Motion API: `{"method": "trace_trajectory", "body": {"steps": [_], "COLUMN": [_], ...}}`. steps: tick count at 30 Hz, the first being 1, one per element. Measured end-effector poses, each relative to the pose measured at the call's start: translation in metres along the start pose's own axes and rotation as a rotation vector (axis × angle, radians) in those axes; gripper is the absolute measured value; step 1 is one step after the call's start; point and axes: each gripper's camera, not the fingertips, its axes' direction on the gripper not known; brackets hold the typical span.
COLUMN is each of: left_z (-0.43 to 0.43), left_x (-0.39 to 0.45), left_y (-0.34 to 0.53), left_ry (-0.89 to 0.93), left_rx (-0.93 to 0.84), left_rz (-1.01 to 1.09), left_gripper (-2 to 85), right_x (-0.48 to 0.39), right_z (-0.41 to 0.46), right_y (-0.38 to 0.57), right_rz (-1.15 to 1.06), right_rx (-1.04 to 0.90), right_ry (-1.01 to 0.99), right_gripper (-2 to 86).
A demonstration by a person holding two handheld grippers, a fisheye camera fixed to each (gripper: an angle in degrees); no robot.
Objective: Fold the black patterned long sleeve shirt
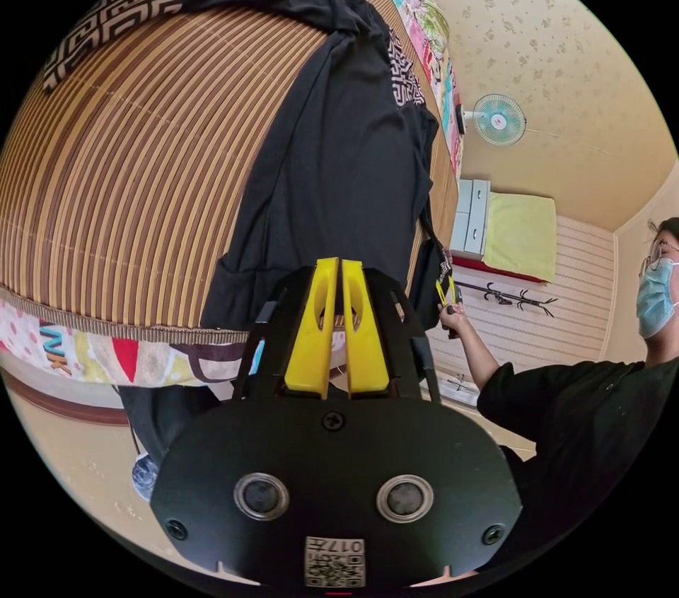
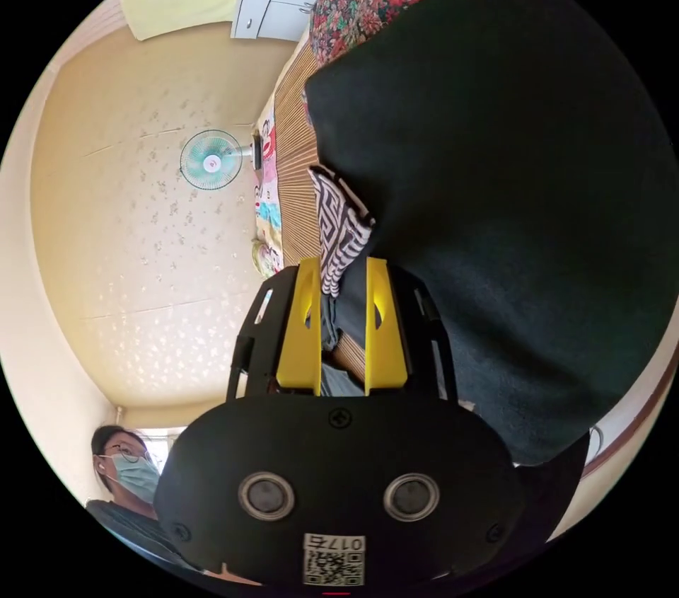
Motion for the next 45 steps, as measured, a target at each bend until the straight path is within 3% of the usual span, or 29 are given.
{"method": "trace_trajectory", "body": {"steps": [9,19,24,28,32,38,45], "left_z": [0.013,0.032,0.068,0.104,0.158,0.259,0.392], "left_x": [-0.028,-0.045,-0.028,-0.004,0.037,0.107,0.102], "left_y": [-0.029,-0.080,-0.133,-0.182,-0.251,-0.350,-0.433], "left_ry": [0.006,0.044,0.067,0.091,0.064,-0.031,-0.251], "left_rx": [0.017,0.010,-0.034,-0.063,-0.101,-0.137,-0.266], "left_rz": [0.005,0.090,0.231,0.347,0.508,0.733,0.673], "left_gripper": [-0.4,2.3,4.7,5.0,5.2,5.3,7.1], "right_x": [-0.020,-0.174,-0.133,-0.053,0.008,0.022,0.017], "right_z": [0.009,0.023,0.006,-0.005,-0.018,-0.019,-0.022], "right_y": [-0.018,-0.031,-0.031,-0.028,-0.014,-0.010,-0.020], "right_rz": [0.005,-0.401,-0.333,-0.253,-0.126,-0.150,-0.139], "right_rx": [0.068,-0.072,-0.022,-0.011,0.072,0.039,-0.012], "right_ry": [-0.082,-0.108,-0.056,0.108,-0.042,-0.046,-0.012], "right_gripper": [4.1,3.1,3.1,3.0,3.0,3.0,3.8]}}
